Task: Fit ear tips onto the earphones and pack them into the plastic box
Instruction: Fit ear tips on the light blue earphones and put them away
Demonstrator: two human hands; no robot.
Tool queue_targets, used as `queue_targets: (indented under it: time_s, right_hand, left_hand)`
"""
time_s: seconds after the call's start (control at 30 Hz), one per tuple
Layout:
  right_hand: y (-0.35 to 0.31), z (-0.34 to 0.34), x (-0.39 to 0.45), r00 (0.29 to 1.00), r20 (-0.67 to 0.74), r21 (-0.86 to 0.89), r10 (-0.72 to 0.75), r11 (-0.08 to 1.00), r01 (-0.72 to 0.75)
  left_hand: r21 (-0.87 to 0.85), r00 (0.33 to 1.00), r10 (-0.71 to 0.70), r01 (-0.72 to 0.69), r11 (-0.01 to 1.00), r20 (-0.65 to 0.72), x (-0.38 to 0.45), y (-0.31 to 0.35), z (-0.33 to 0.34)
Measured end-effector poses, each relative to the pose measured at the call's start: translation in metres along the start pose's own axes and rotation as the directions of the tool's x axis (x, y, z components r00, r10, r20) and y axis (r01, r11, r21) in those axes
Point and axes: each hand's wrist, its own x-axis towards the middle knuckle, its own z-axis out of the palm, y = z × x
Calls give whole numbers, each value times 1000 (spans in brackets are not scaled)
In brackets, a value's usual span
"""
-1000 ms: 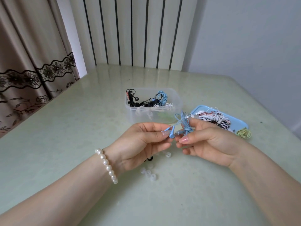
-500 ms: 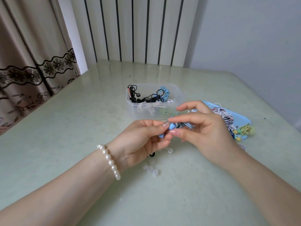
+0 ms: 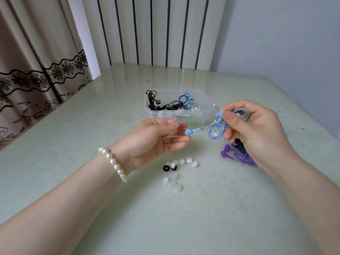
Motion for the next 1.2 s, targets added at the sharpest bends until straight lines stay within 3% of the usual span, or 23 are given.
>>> queue_targets:
  time_s: [0.1,0.17,0.3,0.4,0.5,0.6,0.8,0.97,1.03,1.2]
  right_hand:
    - [-3,-8,4,998,-50,37,47,998,-45]
    - [-3,-13,6,996,-66,-62,63,996,-67]
    - [3,-20,10,995,-62,-349,82,932,-99]
    - [10,-20,9,996,-28,-438,84,895,-88]
    - [18,-18,10,999,-2,-554,35,832,-30]
    - [22,-15,9,999,34,-535,5,845,14]
    - [28,0,2,987,118,-249,111,965,-79]
    - [32,7,-2,982,162,-213,97,975,-62]
    - [33,8,-3,981,171,-202,90,978,-55]
    - [36,8,-2,981,178,-182,73,982,-40]
  left_hand:
    - [62,999,40,-40,997,-8,0,1,-3]
    - [217,993,101,-86,972,-58,3,-1,-5]
    - [654,946,277,-105,749,-165,8,0,-16]
    - [782,923,348,-90,616,-167,7,7,-26]
    - [889,937,330,-49,455,-118,6,12,-36]
    - [938,946,314,-36,345,-79,7,12,-42]
    - [931,954,291,-169,323,72,10,3,-40]
    - [934,934,267,-295,203,237,12,-6,-32]
    - [947,938,240,-287,143,248,12,-8,-31]
    - [953,948,193,-280,119,255,12,-8,-33]
